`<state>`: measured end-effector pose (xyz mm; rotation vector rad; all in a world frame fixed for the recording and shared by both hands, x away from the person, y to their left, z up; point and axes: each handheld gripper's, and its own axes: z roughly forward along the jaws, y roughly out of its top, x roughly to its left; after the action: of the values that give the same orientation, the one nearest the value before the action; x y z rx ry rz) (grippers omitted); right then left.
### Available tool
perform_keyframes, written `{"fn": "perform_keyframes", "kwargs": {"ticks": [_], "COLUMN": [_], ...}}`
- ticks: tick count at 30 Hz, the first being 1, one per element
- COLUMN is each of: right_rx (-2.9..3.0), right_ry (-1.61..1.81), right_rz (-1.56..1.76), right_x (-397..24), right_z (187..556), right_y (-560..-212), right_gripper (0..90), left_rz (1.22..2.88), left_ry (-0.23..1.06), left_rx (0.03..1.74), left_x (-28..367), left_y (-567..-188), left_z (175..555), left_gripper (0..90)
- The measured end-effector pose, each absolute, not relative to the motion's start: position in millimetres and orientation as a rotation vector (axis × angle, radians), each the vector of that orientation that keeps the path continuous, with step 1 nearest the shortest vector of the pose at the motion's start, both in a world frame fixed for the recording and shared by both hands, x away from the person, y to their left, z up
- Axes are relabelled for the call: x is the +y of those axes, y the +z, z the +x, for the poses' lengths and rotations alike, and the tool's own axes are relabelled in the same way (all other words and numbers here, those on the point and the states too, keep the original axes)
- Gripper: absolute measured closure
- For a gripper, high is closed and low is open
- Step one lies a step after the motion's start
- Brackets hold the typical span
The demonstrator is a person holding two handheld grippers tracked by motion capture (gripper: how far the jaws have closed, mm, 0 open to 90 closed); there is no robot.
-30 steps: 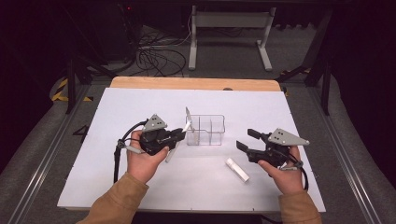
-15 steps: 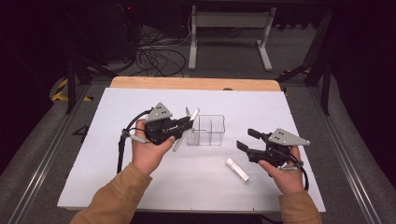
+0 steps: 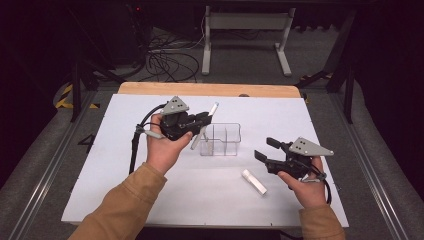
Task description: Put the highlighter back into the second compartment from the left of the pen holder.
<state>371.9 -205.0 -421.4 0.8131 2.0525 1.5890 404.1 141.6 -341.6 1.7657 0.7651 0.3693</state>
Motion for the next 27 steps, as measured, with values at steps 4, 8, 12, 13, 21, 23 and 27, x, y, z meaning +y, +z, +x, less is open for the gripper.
{"fn": "perform_keyframes", "kwargs": {"ticks": [4,8,12,13,21,23,27], "right_rx": [2.055,2.05,2.05,2.05,2.045,2.045,2.047], "right_ry": [1.589,1.593,1.595,1.595,1.598,1.6,1.597], "right_rz": [0.812,0.813,0.813,0.813,0.81,0.81,0.809], "right_x": [-204,-205,-205,-205,-206,-206,-206], "right_z": [372,372,371,371,371,371,371], "right_y": [-421,-421,-421,-421,-419,-420,-420], "right_gripper": [33.2,33.2,33.2,33.2,33.2,33.2,33.2], "left_rz": [1.748,1.736,1.72,1.716,1.695,1.688,1.67], "left_ry": [0.361,0.384,0.394,0.394,0.394,0.4,0.39], "left_rx": [0.746,0.722,0.711,0.709,0.718,0.711,0.707], "left_x": [135,129,124,123,116,114,111], "left_y": [-341,-341,-342,-343,-347,-348,-351], "left_z": [409,415,421,422,434,435,441], "left_gripper": [78.2,78.2,78.2,78.1,78.1,78.2,78.1]}}
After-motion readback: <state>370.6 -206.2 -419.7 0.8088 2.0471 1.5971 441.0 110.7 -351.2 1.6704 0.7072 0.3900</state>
